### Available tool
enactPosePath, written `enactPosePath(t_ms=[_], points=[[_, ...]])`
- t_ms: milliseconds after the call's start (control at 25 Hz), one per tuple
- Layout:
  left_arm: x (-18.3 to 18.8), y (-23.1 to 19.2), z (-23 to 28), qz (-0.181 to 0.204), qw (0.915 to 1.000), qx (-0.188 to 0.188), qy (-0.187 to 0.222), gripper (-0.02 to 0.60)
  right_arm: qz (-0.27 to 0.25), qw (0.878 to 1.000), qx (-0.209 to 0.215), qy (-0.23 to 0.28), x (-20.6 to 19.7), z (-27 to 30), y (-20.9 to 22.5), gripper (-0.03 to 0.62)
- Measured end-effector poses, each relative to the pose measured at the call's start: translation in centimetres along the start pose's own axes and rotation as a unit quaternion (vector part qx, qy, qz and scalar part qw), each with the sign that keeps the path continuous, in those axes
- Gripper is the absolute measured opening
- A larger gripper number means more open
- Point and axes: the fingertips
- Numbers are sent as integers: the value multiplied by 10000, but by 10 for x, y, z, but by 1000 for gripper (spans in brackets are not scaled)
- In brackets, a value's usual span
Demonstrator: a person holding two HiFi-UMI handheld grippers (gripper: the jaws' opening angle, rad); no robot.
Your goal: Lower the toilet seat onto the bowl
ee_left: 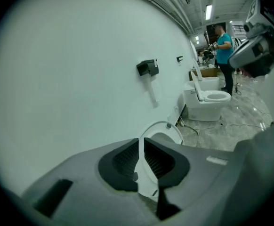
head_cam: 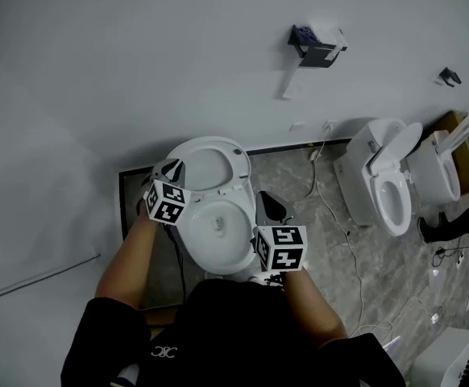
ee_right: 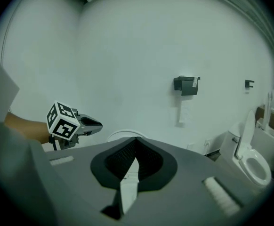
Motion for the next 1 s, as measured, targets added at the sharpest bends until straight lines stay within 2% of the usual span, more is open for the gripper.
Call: enactPosePath(t_ms=[200, 400, 480, 720, 880, 1000], points=[[-24, -3, 38, 410, 9975, -443, -359, 67, -36, 9997, -216, -119, -2, 2, 5, 8], [-30, -8, 65, 959, 9929, -542, -443, 80, -123, 9989, -353, -278, -8, 5, 3, 8], [-31, -10, 75, 1065, 9915, -576, -467, 85, -168, 9988, -356, -282, -8, 5, 1, 9], [-53, -21, 106, 1091, 9879, -745, -816, 91, -712, 9961, -471, -214, -1, 4, -5, 9], [-64, -20, 118, 770, 9882, -915, -957, 89, -970, 9934, -549, -255, -5, 0, -5, 8], [-69, -21, 125, 724, 9882, -891, -1011, 91, -1100, 9919, -582, -261, -3, -2, -5, 9]])
Point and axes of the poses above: the fingertips, and each gripper's own axes: z forward along the fingers, y to its right, x out of its top, and after that the axes turned 5 degrees about y, right-handed
